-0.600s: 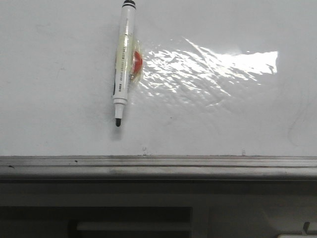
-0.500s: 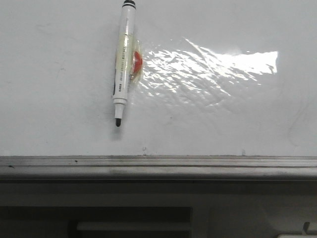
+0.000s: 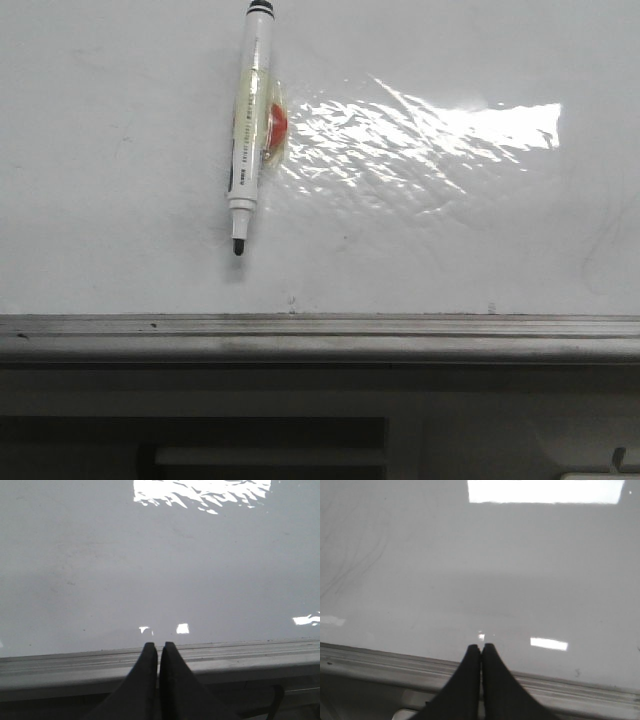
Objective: Write number 9 on whiteboard
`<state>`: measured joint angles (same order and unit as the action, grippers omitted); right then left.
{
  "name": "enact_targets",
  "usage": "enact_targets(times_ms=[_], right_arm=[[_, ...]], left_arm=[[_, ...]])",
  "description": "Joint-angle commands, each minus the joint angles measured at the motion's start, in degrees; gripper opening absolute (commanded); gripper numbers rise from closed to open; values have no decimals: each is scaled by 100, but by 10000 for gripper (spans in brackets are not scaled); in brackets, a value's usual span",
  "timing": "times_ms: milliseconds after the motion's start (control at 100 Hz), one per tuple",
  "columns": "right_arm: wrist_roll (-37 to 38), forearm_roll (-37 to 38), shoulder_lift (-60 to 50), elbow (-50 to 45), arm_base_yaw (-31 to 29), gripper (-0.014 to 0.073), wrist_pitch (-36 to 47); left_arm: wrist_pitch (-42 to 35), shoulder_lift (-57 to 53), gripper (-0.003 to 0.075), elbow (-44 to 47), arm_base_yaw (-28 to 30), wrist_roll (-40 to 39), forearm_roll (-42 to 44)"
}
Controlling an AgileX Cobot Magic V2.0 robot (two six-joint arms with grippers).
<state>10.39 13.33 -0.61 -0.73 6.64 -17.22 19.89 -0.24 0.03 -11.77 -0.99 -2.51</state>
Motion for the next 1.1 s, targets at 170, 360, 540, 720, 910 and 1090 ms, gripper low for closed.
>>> enact_targets(times_ms=[170,360,540,720,910,1090], right_arm=[[-27,60,-86,-151,-46,-41,370],[-27,122,-86,-151,-46,-41,572],[245,8,-86,-151,-46,-41,1787],[361,-676,-86,-151,-46,-41,3164],[382,-2327,-86,-88,-46,-41,3259],[277,-2779,-86,650,-46,-41,2342]], left_arm=[[-224,-160,-20,106,4,-14,-77],[-224,-160,-20,106,4,-14,-77],[-310,-160,-20,106,4,-14,-54],[-1332,-160,-20,106,4,-25,-1902],[-2545,-160,-20,94,4,-25,-4232],[-2321,-149,-20,-118,4,12,-4512]])
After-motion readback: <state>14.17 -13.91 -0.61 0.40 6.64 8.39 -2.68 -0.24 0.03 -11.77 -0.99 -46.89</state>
